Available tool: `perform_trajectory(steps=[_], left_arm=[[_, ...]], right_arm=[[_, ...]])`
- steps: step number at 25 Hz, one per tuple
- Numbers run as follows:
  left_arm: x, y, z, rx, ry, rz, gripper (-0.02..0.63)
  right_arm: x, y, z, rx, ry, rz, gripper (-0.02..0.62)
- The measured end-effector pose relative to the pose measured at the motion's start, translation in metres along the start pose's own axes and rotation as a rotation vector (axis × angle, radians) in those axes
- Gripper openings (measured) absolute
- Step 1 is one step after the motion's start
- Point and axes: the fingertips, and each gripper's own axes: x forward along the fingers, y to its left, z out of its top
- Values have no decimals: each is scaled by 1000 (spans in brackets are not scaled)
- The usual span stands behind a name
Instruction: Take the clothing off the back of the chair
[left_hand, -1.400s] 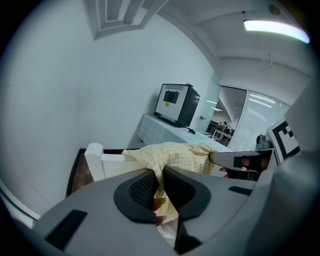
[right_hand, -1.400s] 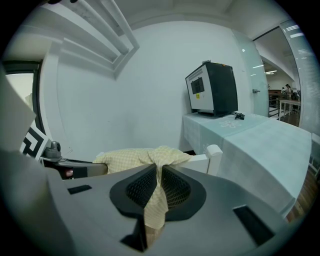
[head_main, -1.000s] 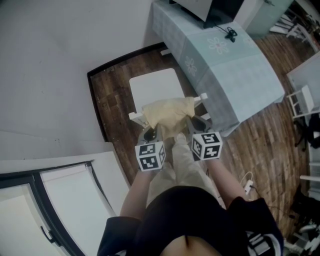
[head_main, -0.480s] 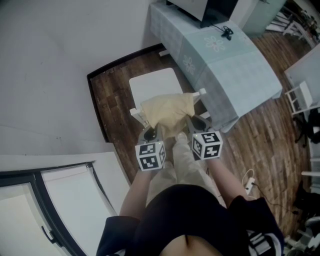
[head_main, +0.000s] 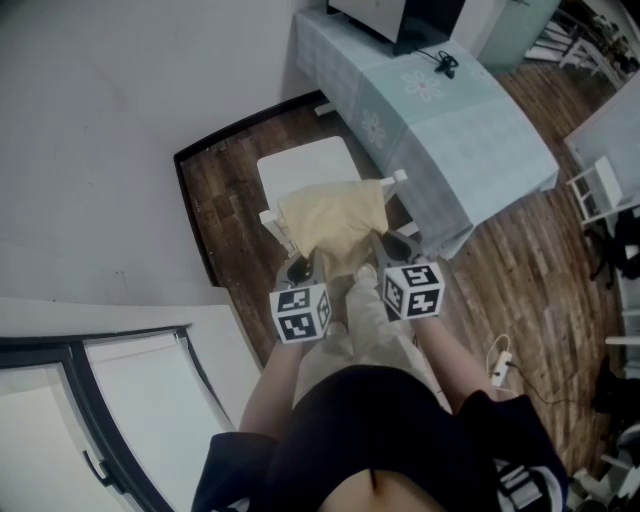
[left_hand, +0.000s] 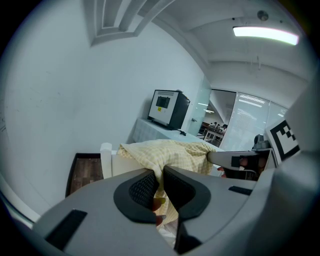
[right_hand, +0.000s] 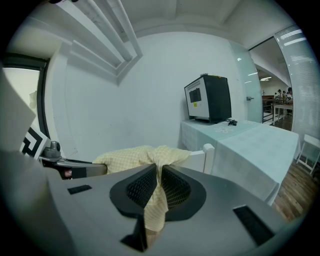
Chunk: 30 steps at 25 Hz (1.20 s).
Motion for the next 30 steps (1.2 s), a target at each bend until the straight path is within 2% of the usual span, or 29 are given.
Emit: perform_trajectory(steps=[10,16,30], left_arm=[[-20,-8,-4,6,-18,-10,26],[-28,-17,0,19,-49,-2,27],[-48,-44,-5,-26,-85,84,28]], right_arm=[[-19,6,-6,21,-20,-9,41],[-27,8,-2,12,-27,15,41],[-53,4,2,-36,-21,111,41]])
